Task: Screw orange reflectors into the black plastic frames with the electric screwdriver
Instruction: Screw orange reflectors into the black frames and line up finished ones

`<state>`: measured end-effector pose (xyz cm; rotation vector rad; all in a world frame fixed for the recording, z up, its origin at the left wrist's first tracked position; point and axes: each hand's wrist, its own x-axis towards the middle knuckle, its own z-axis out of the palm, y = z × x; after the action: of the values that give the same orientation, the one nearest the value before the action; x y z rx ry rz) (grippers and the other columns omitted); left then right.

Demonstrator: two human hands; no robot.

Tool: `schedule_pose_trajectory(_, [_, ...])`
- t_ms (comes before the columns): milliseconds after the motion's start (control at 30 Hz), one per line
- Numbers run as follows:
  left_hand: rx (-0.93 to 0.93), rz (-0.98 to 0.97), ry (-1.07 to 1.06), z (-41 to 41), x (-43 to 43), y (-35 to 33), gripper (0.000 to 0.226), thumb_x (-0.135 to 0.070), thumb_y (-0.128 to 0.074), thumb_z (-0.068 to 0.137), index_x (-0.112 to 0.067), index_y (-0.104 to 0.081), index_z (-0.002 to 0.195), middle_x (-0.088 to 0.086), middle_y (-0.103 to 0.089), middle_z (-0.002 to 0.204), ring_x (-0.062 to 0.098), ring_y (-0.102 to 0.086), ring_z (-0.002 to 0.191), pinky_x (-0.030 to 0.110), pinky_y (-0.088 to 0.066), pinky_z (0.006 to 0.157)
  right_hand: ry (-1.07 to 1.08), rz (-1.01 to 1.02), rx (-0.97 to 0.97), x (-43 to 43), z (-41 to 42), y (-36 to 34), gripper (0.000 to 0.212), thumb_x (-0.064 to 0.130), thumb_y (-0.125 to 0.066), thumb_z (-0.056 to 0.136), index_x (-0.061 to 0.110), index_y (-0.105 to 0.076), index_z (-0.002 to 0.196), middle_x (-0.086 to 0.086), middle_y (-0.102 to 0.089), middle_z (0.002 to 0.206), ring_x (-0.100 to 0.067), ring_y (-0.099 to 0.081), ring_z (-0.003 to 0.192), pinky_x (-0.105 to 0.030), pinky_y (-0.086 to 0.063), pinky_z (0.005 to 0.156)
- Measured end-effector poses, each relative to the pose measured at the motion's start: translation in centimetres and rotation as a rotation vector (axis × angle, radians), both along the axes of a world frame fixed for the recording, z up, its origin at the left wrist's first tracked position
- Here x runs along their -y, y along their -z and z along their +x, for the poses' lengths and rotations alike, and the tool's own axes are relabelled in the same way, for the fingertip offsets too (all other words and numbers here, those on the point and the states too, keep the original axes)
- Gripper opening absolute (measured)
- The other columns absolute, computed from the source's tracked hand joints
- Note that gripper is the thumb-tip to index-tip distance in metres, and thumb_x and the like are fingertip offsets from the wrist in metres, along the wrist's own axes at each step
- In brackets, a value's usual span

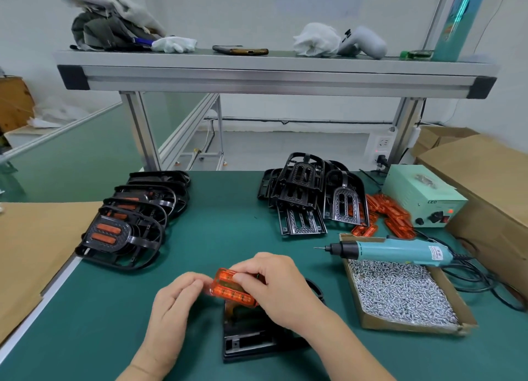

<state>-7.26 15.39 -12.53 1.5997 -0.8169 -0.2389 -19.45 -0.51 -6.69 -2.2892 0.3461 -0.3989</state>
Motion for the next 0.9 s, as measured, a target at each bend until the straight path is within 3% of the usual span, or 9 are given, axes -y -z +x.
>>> schedule_pose_trajectory(133, [0.002, 0.056, 0.003, -0.4, 0.3, -0.2, 0.036, -0.016, -0.062, 0.098, -0.017, -0.064, 0.061, 0.004, -0.057, 0.061, 0.006, -0.048, 0.062, 0.020, -0.037, 0.060, -0.001, -0.016, -0.040, -0.2, 0.0, 0.4, 0.022, 0.035, -0.058, 0.099, 0.037, -0.076, 0.110, 0.013, -0.062, 0.087, -0.002, -0.056, 0.085, -0.015, -0.042, 0.079])
schedule_pose_trajectory(233, [0.006, 0.061, 0.026, -0.6, 0.2, -0.4, 0.039, -0.034, -0.066, 0.094, -0.017, -0.063, 0.060, 0.003, -0.056, 0.060, 0.007, -0.047, 0.060, 0.021, -0.037, 0.059, -0.010, 0.011, -0.054, -0.1, -0.1, 0.6, 0.021, 0.035, -0.058, 0.098, 0.041, -0.075, 0.110, 0.012, -0.064, 0.088, -0.003, -0.057, 0.087, -0.016, -0.043, 0.081])
schedule_pose_trajectory(400, [0.010, 0.060, 0.029, -0.8, 0.4, -0.2, 0.036, -0.034, -0.074, 0.087, -0.008, -0.066, 0.064, 0.013, -0.057, 0.061, 0.009, -0.048, 0.062, 0.024, -0.039, 0.061, -0.030, -0.021, -0.066, -0.5, -0.1, 0.7, 0.021, 0.038, -0.059, 0.096, 0.036, -0.075, 0.109, 0.011, -0.060, 0.087, -0.005, -0.057, 0.086, -0.021, -0.044, 0.081])
schedule_pose_trajectory(567, [-0.039, 0.048, -0.011, -0.4, 0.3, -0.1, 0.041, -0.041, -0.068, 0.086, -0.009, -0.063, 0.061, 0.009, -0.057, 0.059, 0.011, -0.048, 0.061, 0.027, -0.039, 0.060, -0.116, -0.068, -0.117, -0.7, -0.6, 0.2, 0.048, 0.062, -0.068, 0.077, 0.036, -0.062, 0.117, 0.013, -0.051, 0.101, -0.005, -0.054, 0.095, -0.028, -0.048, 0.089])
schedule_pose_trajectory(767, [-0.007, 0.067, -0.026, -0.7, 0.4, -0.1, 0.050, -0.059, -0.060, 0.079, -0.017, -0.060, 0.054, 0.002, -0.055, 0.054, 0.008, -0.046, 0.056, 0.024, -0.036, 0.057, -0.124, -0.261, -0.080, -0.8, -1.0, 0.1, 0.030, 0.045, -0.070, 0.086, 0.034, -0.063, 0.113, 0.015, -0.047, 0.101, -0.007, -0.041, 0.101, -0.030, -0.042, 0.093])
schedule_pose_trajectory(900, [0.045, 0.069, -0.007, -0.8, 0.3, -0.4, 0.052, -0.060, -0.058, 0.080, -0.013, -0.060, 0.057, 0.007, -0.056, 0.057, 0.020, -0.050, 0.058, 0.036, -0.041, 0.062, -0.125, -0.267, -0.128, 0.4, -1.9, -0.3, 0.031, 0.043, -0.072, 0.083, 0.032, -0.066, 0.111, 0.014, -0.049, 0.101, -0.007, -0.039, 0.101, -0.030, -0.040, 0.093])
